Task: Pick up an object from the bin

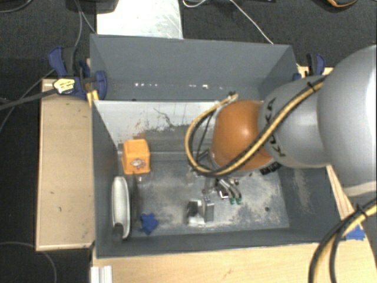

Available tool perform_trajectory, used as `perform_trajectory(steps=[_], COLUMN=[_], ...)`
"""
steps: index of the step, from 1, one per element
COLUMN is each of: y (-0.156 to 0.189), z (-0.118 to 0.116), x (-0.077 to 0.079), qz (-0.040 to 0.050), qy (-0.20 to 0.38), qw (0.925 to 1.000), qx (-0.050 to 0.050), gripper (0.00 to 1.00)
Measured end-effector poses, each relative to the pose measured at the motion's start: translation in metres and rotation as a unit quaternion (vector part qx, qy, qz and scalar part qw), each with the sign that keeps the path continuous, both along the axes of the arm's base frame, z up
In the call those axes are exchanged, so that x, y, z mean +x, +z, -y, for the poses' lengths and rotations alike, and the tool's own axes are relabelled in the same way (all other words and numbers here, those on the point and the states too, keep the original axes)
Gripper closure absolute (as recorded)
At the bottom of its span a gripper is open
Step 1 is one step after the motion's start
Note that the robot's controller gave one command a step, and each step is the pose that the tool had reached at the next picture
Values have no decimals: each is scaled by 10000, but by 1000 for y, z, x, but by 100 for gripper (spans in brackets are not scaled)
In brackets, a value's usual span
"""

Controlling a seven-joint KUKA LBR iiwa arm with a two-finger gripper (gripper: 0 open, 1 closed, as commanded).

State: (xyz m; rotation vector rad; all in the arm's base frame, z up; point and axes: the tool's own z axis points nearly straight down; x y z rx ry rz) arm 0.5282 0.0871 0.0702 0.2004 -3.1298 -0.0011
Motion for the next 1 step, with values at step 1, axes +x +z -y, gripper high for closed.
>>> perform_trajectory(steps=[1], y=[4], z=[22], x=[-51], qz=[81], qy=[466], qw=[9989], qx=[10], gripper=[0])
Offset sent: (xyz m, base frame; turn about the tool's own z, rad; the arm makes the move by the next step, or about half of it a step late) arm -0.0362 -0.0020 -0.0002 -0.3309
